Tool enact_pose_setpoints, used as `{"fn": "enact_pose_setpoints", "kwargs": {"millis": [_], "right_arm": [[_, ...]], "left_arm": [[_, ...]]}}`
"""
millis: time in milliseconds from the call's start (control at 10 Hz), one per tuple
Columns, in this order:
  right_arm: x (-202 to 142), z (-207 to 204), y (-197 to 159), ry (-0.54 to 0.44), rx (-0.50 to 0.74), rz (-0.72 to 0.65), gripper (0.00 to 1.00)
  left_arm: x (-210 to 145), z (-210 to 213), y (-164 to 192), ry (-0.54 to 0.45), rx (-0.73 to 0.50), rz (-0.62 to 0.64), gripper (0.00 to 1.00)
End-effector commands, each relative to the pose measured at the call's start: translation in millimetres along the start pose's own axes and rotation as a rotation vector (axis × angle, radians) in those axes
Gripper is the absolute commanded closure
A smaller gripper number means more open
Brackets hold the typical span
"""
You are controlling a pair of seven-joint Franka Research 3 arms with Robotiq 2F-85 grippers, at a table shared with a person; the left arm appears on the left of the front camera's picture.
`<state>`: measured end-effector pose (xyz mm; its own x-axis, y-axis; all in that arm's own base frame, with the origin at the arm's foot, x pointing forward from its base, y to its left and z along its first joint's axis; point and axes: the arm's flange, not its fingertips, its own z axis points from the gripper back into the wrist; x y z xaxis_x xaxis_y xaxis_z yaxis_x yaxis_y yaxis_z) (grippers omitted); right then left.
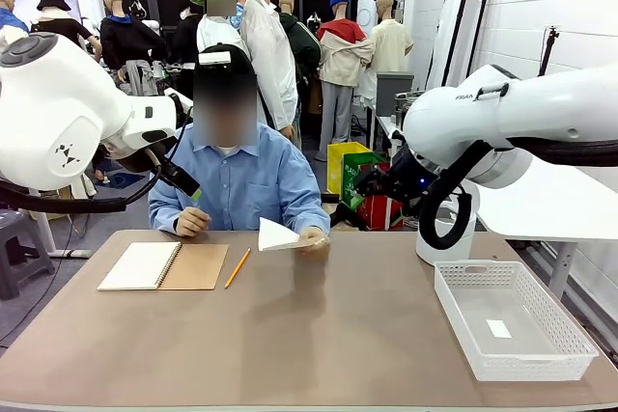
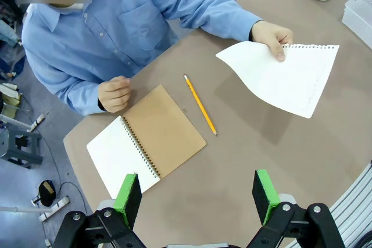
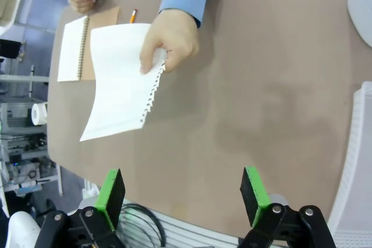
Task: Sort the paper based on its condition.
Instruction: If a person hands you a paper, place it in the Organizing basket , and if it's crumpled, put it in the Trash can.
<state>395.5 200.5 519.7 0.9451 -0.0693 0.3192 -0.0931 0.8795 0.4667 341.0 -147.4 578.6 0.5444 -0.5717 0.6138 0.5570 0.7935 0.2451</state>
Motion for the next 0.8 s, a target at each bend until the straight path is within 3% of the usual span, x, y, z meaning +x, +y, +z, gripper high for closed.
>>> {"fn": "enact_pose_setpoints", "kwargs": {"millis": [0, 500, 700], "right_arm": [[0.4, 4.3, 0.6, -0.006, 0.011, -0.009, 0.0], [0.3, 3.7, 1.4, -0.008, 0.003, 0.0, 0.0], [12.8, -13.4, -24.3, 0.022, 0.148, -0.25, 0.0]], "left_arm": [[-0.4, 0.0, 0.0, 0.0, 0.001, -0.004, 0.0], [-0.4, 0.0, 0.0, 0.0, 0.001, -0.004, 0.0], [-0.4, 0.0, 0.0, 0.0, 0.001, -0.004, 0.0]]}}
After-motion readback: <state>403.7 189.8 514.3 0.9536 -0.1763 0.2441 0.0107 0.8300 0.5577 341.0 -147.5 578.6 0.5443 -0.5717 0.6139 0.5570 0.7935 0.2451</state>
